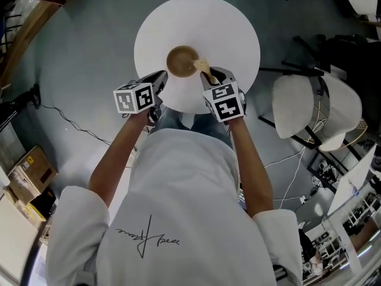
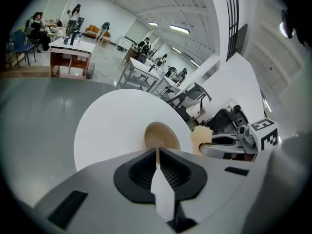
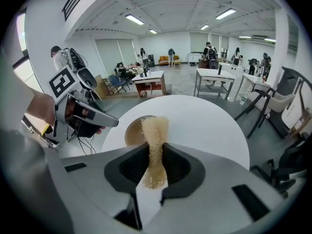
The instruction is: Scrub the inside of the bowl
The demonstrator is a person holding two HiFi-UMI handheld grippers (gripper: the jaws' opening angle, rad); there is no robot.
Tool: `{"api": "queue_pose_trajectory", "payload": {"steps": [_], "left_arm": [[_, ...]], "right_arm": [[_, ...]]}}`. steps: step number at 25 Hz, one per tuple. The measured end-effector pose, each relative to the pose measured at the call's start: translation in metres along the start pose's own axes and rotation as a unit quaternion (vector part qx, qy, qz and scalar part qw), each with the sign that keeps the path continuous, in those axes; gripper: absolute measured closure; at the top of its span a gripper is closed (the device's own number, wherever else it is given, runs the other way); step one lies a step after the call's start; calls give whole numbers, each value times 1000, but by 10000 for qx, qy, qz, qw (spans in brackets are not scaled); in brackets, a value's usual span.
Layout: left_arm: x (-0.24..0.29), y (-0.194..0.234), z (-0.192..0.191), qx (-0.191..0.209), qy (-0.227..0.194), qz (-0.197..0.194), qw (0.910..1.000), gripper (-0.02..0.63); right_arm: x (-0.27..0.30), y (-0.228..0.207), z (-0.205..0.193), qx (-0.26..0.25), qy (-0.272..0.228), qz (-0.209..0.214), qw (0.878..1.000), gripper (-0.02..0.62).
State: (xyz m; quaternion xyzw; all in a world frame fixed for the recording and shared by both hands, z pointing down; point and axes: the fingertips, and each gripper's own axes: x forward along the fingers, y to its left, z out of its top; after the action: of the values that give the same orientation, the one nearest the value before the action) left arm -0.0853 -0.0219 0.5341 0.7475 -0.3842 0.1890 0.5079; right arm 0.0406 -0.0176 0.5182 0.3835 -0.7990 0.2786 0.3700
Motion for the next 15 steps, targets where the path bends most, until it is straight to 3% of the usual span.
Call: {"api": "queue_pose_trajectory", "payload": {"steps": [6, 15], "left_arm": [[3, 3, 7, 284, 38, 147, 9995, 600], [15, 24, 8, -191, 80, 258, 9995, 588]], "right_arm": [[8, 7, 0, 2, 41, 171, 9998, 512], [9, 3, -5, 143, 127, 178, 9997, 512]]}}
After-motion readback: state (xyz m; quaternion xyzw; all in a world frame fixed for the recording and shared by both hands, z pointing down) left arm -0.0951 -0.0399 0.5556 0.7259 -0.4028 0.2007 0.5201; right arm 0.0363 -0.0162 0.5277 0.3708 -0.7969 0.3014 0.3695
